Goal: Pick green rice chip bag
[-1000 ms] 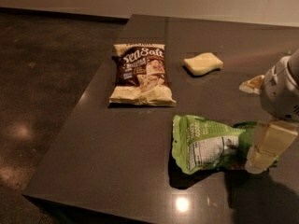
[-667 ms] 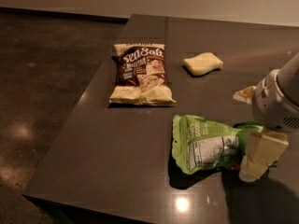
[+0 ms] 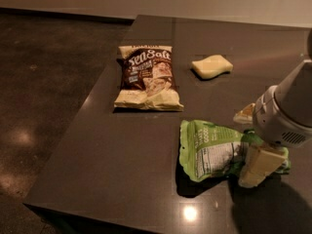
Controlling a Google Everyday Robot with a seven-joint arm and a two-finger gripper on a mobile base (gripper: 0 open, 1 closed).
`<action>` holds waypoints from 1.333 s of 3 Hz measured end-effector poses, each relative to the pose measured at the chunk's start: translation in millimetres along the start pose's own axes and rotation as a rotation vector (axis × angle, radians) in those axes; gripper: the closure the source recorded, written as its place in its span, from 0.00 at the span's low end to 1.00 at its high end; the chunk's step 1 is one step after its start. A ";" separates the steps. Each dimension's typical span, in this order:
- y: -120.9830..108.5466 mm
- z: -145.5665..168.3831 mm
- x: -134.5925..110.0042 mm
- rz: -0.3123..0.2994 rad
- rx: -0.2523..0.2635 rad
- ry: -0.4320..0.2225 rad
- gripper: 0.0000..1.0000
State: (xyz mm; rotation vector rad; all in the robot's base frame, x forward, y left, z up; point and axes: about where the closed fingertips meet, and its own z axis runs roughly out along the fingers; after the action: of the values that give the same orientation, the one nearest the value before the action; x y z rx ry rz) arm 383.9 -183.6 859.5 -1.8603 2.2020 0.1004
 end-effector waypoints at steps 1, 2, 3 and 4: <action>0.8 3.4 4.3 0.013 -0.010 -0.001 0.41; -1.0 -5.6 4.7 0.022 -0.015 -0.009 0.65; -8.7 -42.2 -7.5 0.021 -0.001 -0.061 0.96; -14.9 -74.4 -20.9 0.001 0.007 -0.096 1.00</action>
Offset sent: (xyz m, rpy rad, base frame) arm 0.0006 -0.0107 0.0151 0.0308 0.0287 -0.0272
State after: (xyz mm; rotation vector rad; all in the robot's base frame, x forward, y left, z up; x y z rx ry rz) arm 390.4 -182.3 937.9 -1.8109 2.1366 0.1779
